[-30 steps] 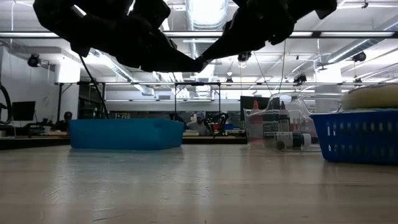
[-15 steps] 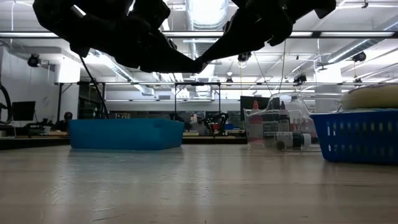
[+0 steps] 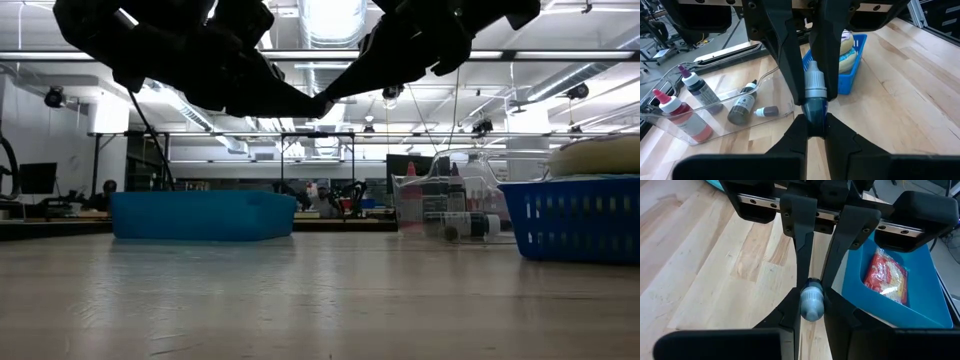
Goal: Pick & Place Food Item
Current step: Put the small purple food coloring bottle into the transparent bin
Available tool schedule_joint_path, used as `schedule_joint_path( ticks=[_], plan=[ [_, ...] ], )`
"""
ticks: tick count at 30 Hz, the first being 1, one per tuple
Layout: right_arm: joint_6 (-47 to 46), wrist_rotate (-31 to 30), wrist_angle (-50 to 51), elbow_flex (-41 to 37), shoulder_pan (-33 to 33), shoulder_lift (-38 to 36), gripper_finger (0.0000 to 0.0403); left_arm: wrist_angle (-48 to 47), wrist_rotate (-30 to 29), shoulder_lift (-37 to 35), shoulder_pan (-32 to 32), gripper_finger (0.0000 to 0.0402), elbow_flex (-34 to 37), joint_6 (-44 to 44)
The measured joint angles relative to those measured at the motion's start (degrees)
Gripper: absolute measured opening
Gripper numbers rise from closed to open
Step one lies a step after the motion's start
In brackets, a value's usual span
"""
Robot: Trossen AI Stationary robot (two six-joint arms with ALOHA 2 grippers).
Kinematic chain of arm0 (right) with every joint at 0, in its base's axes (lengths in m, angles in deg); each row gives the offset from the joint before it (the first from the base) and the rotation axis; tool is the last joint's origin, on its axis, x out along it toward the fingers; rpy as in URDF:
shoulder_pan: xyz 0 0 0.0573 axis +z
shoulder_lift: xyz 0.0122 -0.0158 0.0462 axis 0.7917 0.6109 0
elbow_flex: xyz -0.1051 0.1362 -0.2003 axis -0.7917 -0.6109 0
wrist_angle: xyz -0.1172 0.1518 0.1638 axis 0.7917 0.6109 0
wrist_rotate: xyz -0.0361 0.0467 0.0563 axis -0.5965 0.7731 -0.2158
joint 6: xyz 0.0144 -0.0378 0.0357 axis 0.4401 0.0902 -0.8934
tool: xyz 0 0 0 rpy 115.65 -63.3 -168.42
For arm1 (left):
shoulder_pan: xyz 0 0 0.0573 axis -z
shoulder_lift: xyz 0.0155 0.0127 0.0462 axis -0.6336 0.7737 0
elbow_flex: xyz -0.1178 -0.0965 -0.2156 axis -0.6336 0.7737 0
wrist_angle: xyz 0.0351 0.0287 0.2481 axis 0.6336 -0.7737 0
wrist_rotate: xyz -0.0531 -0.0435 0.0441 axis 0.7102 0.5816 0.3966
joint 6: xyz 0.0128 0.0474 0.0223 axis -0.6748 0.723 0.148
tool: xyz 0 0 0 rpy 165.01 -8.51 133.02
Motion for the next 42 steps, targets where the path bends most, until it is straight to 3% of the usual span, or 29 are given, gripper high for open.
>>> schedule_joint_path(
  ticks=[8, 20, 32, 42],
  plan=[
    [-0.02, 0.02, 0.16, 0.0, 0.03, 0.0, 0.0049, 0.04, 1.09, 0.0, 0.04, 0.0059, 0.0, 0.0],
    [-0.04, 0.13, 1.28, -0.22, 0.15, 0.11, 0.0047, -0.17, 2.62, -0.74, 0.3, 0.0201, -0.02, -0.67],
    [-2.16, -2.94, 6.79, -0.15, 0.32, -0.01, 0.0047, -11.11, -0.63, -5.33, 0.34, 0.0353, -0.02, -1.61],
    [-4.56, -6.94, 20.6, 4.55, 0.24, -0.54, 0.0047, -19.19, -0.46, -8.98, 0.39, 0.0377, -0.02, -5.25]
  ],
)
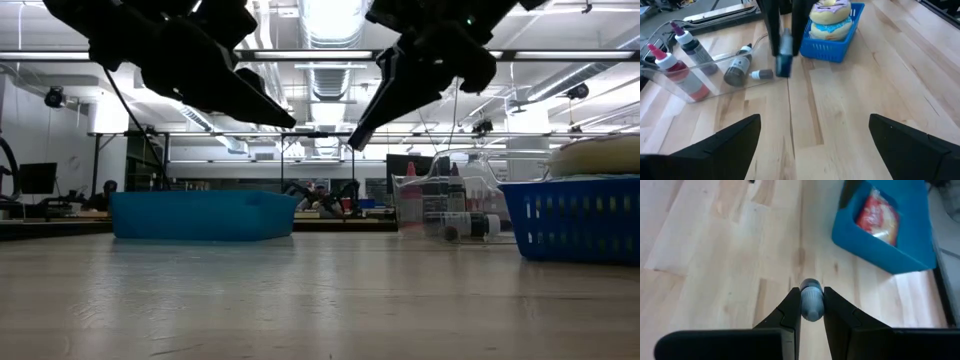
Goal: Pick & Place Food Item
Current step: Put the small purple food coloring bottle into the transparent bin
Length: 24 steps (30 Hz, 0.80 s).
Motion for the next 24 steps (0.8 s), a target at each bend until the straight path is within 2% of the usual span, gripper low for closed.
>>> schedule_joint_path(
  ticks=[12, 21, 24],
  plan=[
    [-4.35, -6.64, 24.17, 10.35, -1.82, -1.91, 0.0047, -1.18, 0.48, 0.0, 0.0, 0.0378, 0.83, -0.6],
    [-10.44, -6.72, 39.14, 12.87, -7.18, -7.39, 0.0047, -1.32, 0.48, 0.0, 0.0, 0.0378, 0.87, -0.85],
    [-11.15, -2.92, 40.57, 11.46, -10.24, -9.76, 0.0047, -1.35, 0.48, 0.0, 0.0, 0.0378, 0.87, -0.87]
  ],
)
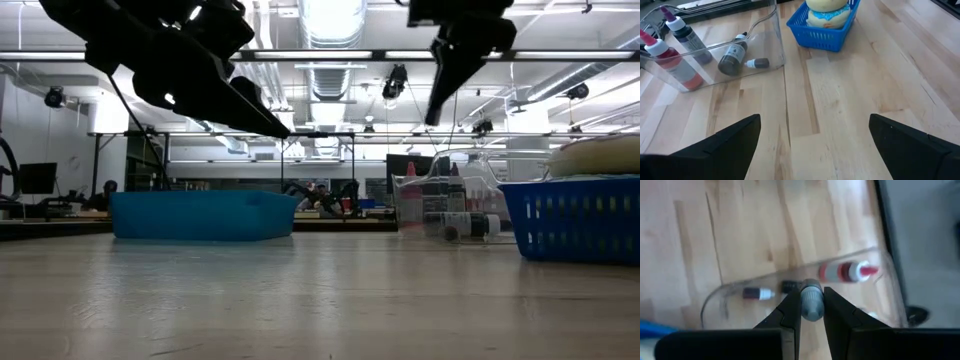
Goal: Pick & Place Food Item
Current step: Put the small purple food coloring bottle into the transparent bin
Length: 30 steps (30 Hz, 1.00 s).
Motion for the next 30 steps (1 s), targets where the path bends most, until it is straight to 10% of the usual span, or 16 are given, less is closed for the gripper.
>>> schedule_joint_path(
  ticks=[30],
  plan=[
    [12.89, 25.2, -14.08, -18.04, -27.71, -0.15, 0.0046, 0.09, -0.02, 0.02, 0.0, 0.0379, 0.0, -0.16]
  ],
)
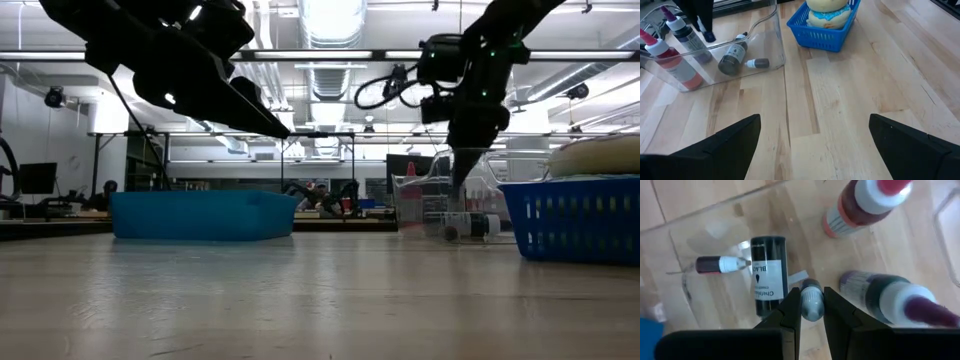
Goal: Pick & Place Food Item
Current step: Put the small purple food coloring bottle into the transparent bin
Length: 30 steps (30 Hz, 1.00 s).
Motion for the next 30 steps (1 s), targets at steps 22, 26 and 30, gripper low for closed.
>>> schedule_joint_path(
  ticks=[22, 26, 30],
  plan=[
    [3.04, 2.49, -2.83, 0.0, -1.7, 7.75, 0.0046, -0.02, -0.02, 0.0, 0.0, 0.0378, 0.0, 0.04],
    [3.45, 2.67, -3.76, 0.0, -1.79, 8.54, 0.0046, -0.07, -0.02, 0.0, 0.0, 0.0378, 0.0, 0.05],
    [3.68, 2.89, -4.13, 0.0, -1.86, 9.03, 0.0046, -0.12, -0.02, 0.0, 0.0, 0.0378, 0.0, 0.17]
  ],
)
